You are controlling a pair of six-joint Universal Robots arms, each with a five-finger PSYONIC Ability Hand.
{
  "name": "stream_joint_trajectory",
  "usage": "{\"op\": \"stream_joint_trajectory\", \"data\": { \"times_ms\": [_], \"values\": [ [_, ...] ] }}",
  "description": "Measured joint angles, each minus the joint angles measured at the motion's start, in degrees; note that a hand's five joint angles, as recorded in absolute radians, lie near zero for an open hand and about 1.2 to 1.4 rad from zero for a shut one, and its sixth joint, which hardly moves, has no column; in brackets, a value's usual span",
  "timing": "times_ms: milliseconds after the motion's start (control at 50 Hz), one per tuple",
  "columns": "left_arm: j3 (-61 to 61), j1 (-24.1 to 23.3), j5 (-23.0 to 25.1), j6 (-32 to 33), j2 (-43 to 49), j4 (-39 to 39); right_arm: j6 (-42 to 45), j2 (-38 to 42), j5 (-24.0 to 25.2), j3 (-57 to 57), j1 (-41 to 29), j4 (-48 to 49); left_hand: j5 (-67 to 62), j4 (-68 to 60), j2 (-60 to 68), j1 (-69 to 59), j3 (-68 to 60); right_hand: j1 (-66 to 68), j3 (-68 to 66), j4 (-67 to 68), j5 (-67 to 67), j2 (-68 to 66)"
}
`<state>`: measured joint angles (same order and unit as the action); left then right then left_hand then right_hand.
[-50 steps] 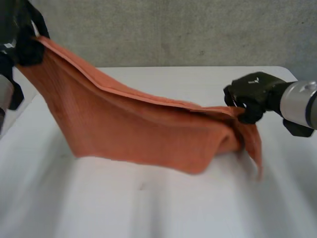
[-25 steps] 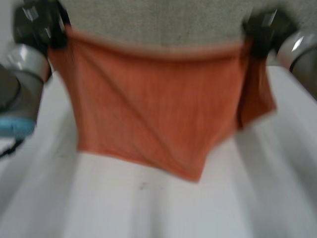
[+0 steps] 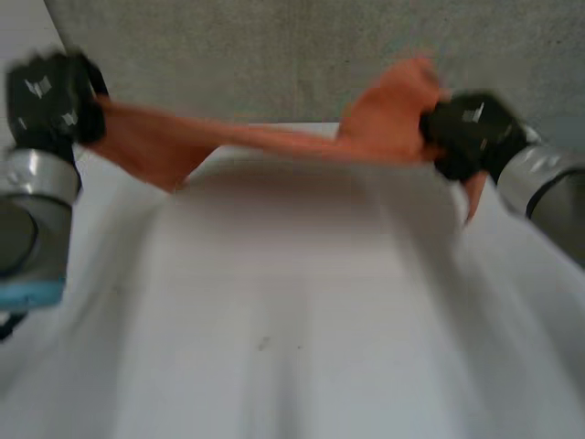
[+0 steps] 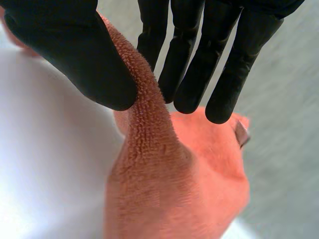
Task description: Fold the laundry
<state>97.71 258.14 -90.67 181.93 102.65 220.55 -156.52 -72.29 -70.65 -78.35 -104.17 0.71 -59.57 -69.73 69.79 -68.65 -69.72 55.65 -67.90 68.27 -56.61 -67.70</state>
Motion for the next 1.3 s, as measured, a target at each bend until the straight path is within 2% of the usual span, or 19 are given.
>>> {"op": "stream_joint_trajectory", "data": {
  "times_ms": [220,260,280,300,340,360,600,720,860,900,920,940,960,1060,1260,1300],
  "values": [
    [7.39,0.19,0.05,0.2,6.07,-0.83,-0.04,13.38,0.46,-6.03,0.63,-0.33,0.0,0.0,0.0,0.0,0.0,-0.01,1.08,-1.25,0.23,0.95],
    [7.72,0.91,0.04,0.1,6.1,-1.02,-0.62,14.41,0.35,-6.96,1.39,0.42,0.0,0.0,0.0,0.0,0.0,-6.73,9.94,-10.25,8.05,9.87],
    [7.72,0.91,0.04,0.1,6.1,-1.02,-0.62,14.41,0.35,-6.96,1.39,0.42,0.0,0.0,0.0,0.0,0.0,-6.73,9.94,-10.25,8.05,9.87],
    [7.9,1.41,0.03,0.05,5.98,-1.11,-1.3,14.63,0.27,-7.77,1.98,1.18,0.0,0.0,0.0,0.0,0.0,-14.99,20.34,-20.66,18.14,20.26],
    [8.09,2.02,0.03,-0.01,5.76,-1.18,-2.73,14.47,0.15,-9.13,2.87,2.59,0.0,0.0,0.0,0.0,0.0,-17.25,23.64,-23.56,21.08,23.54],
    [8.15,2.25,0.03,-0.05,5.66,-1.21,-3.51,14.3,0.08,-9.81,3.29,3.31,0.0,0.0,0.0,0.0,0.0,-21.44,28.61,-29.15,26.93,28.25],
    [8.36,2.37,-0.02,-0.24,5.26,-1.77,-12.62,6.63,-0.29,-21.1,7.91,12.78,0.0,0.0,0.0,0.0,0.0,-26.91,35.46,-35.59,33.96,34.81],
    [8.37,2.13,-0.02,-0.26,5.27,-2.57,-13.07,5.31,0.0,-24.18,10.67,14.2,0.0,0.0,0.0,0.0,0.0,-26.93,35.48,-35.63,34.02,34.85],
    [8.45,2.22,-0.04,-0.32,5.22,-2.94,-12.19,7.37,0.26,-23.62,12.48,14.39,0.0,0.0,0.0,0.0,0.0,-26.7,34.41,-34.68,32.68,34.61],
    [8.55,2.32,-0.04,-0.33,5.12,-2.95,-12.11,7.85,0.27,-23.32,12.62,14.37,0.0,0.0,0.0,0.0,0.0,-23.09,30.09,-30.45,29.14,30.22],
    [8.61,2.38,-0.04,-0.34,5.05,-2.95,-12.09,8.15,0.28,-23.06,12.78,14.36,0.0,0.0,0.0,0.0,0.0,-15.15,21.22,-21.62,21.01,20.91],
    [8.65,2.42,-0.04,-0.34,4.99,-2.95,-12.11,8.33,0.3,-22.89,12.93,14.36,0.0,0.0,0.0,0.0,0.0,-15.15,21.22,-21.62,21.01,20.91],
    [8.73,2.48,-0.04,-0.34,4.88,-2.95,-12.12,8.49,0.32,-22.7,13.1,14.35,0.0,0.0,0.0,0.0,0.0,-9.65,14.58,-14.98,14.6,14.13],
    [8.97,2.57,-0.04,-0.35,4.49,-2.97,-12.25,9.11,0.47,-21.84,14.03,14.12,0.0,0.0,0.0,0.0,0.0,0.56,0.99,-1.24,1.46,0.63],
    [9.09,2.0,-0.06,-0.41,3.67,-5.01,-12.64,9.46,0.36,-21.06,14.61,13.46,0.0,0.0,0.0,0.0,0.0,0.56,0.12,-0.03,0.88,0.02],
    [9.09,1.93,-0.05,-0.43,3.51,-5.69,-12.91,9.31,0.67,-21.14,14.7,12.54,0.0,0.0,0.0,0.0,0.0,-3.96,7.05,-7.45,5.53,7.04]
  ]
}}
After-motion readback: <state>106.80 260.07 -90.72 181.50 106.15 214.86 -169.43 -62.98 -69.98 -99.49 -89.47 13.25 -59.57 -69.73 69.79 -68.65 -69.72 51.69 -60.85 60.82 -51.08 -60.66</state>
